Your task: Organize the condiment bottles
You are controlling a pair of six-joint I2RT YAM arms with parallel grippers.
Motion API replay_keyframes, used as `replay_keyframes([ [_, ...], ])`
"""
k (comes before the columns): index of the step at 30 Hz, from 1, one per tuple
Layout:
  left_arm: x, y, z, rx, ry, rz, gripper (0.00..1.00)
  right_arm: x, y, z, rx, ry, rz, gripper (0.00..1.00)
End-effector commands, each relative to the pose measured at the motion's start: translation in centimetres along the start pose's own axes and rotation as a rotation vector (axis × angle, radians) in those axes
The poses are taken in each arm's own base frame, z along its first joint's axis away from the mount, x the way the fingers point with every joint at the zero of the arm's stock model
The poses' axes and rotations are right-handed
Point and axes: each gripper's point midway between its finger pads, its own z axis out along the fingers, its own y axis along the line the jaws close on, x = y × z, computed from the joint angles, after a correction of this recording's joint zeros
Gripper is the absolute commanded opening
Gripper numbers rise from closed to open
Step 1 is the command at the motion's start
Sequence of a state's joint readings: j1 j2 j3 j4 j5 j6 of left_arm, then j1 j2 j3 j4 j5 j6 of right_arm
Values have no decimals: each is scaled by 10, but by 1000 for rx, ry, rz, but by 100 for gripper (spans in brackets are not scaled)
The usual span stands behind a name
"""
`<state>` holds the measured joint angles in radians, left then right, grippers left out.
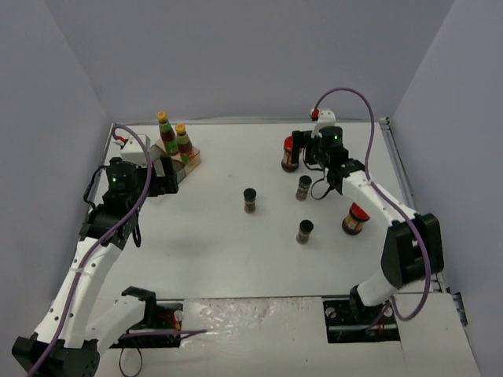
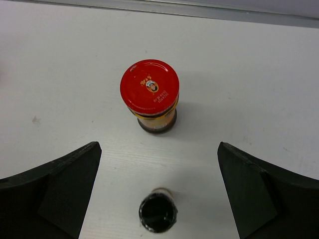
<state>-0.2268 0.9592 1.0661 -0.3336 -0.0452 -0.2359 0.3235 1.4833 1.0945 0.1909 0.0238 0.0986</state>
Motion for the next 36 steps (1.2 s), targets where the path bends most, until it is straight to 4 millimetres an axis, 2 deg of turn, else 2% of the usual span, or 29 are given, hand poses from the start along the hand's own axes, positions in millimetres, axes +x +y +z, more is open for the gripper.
replay_keyframes([
  [1,54,0,-24,64,87,36,97,-54,22,26,-125,-154,-48,100],
  [5,86,7,-32,58,95,41,97,-43,23,55,-142,-130,-98,100],
  [8,96,9,-33,60,93,39,97,-29,22,75,-140,-105,-115,100],
  [15,106,23,-31,-15,109,46,97,-12,20,103,-144,-61,-128,100],
  [20,105,25,-34,-21,92,46,97,-5,20,116,-155,-51,-139,99],
  [24,105,31,-35,-51,88,51,97,-5,21,121,-169,-64,-146,90],
  [27,107,33,-35,-61,97,53,97,-3,22,126,-175,-67,-145,73],
  [31,107,33,-35,-64,97,53,97,-7,27,125,-201,-86,-145,40],
  [32,107,34,-35,-66,96,53,97,-8,30,124,-210,-91,-144,26],
  [34,107,34,-36,-70,96,53,97,-13,35,120,-229,-104,-147,12],
  [36,106,34,-36,-70,92,51,97,-22,55,112,-280,-126,-163,0],
])
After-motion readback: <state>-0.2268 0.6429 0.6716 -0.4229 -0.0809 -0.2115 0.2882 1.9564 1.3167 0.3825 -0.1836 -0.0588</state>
